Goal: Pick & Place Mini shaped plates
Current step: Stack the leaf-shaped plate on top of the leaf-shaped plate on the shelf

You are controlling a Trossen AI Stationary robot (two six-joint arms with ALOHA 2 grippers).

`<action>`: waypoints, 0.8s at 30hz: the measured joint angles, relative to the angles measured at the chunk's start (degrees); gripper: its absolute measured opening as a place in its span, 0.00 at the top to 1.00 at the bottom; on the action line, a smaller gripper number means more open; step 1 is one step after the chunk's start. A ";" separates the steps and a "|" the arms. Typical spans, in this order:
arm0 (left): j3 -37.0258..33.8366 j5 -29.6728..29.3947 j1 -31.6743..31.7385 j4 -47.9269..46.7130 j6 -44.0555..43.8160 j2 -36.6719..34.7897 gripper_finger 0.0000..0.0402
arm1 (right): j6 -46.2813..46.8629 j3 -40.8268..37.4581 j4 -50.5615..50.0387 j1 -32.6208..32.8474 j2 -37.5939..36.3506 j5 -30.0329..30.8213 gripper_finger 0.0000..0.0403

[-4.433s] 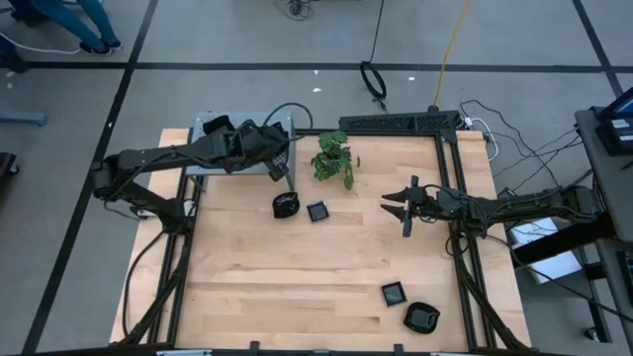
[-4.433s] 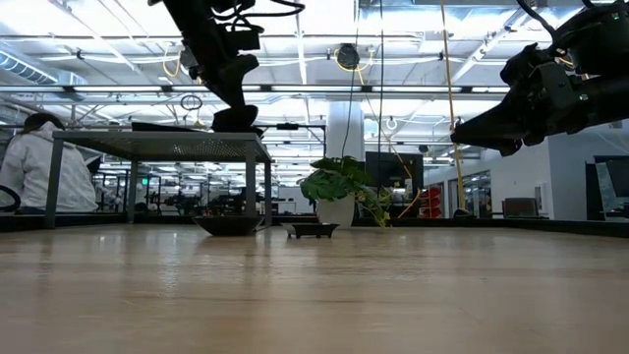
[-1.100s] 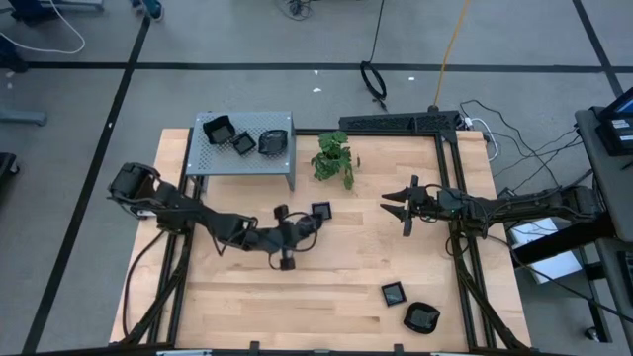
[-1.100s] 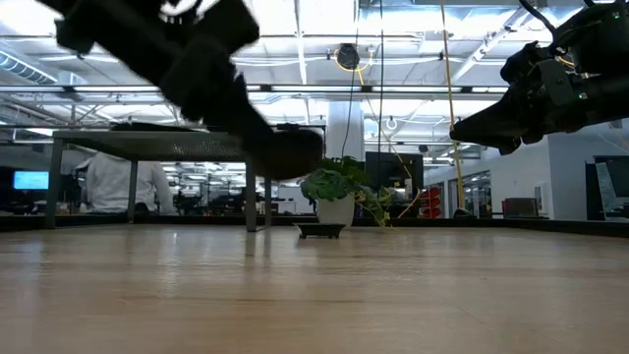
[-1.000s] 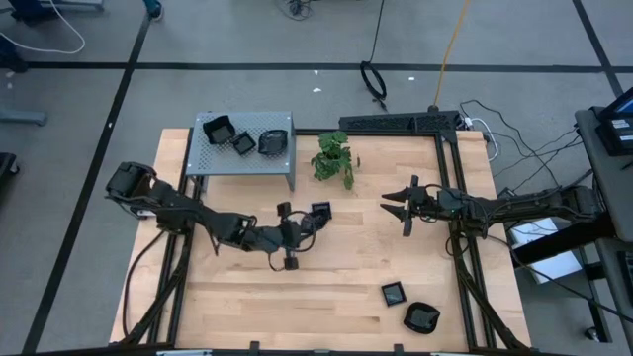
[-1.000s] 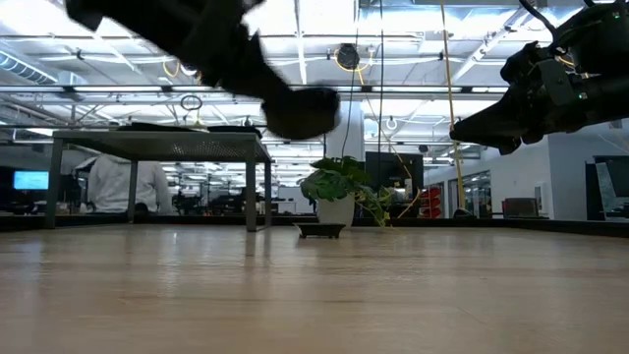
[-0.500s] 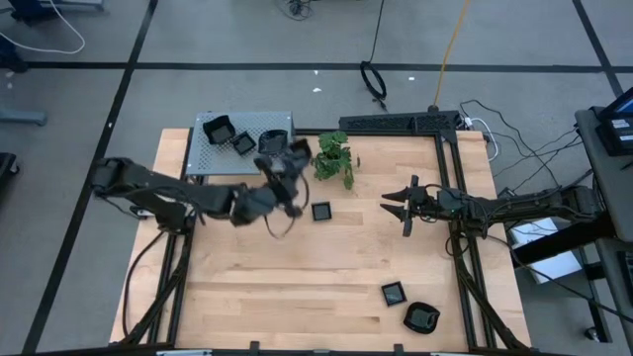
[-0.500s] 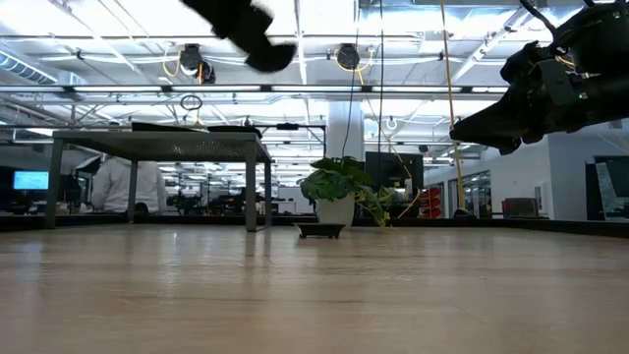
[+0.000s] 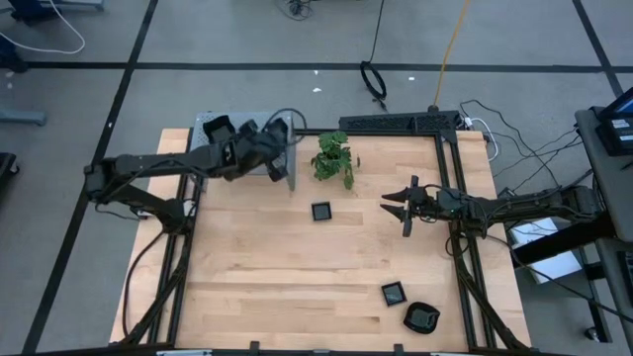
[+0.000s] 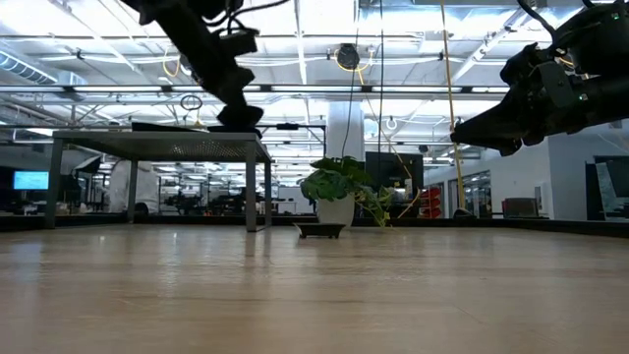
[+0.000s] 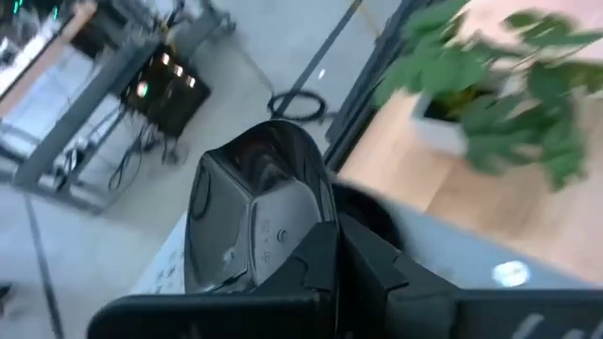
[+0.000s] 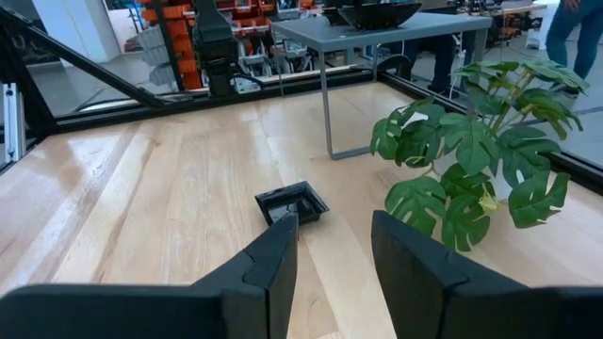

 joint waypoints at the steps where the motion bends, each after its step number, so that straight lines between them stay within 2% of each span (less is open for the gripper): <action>1: 0.00 0.12 0.77 -0.81 -0.36 -0.01 0.97 | 0.00 -0.01 0.00 0.00 0.00 0.00 0.68; 6: 0.00 3.89 2.13 -2.46 -0.33 -0.01 0.98 | 0.00 0.00 0.01 0.00 0.00 -0.01 0.68; 11: 0.00 4.52 1.93 -2.53 -0.55 -0.01 0.97 | 0.00 -0.01 0.01 0.00 0.00 0.00 0.68; 17: 0.00 1.02 1.89 -3.07 -5.47 -0.01 0.83 | 0.00 -0.01 0.00 0.00 0.00 0.00 0.68; 24: 0.00 0.80 -0.23 -3.01 -6.09 -0.01 0.64 | 0.01 -0.01 0.00 0.00 0.00 0.00 0.68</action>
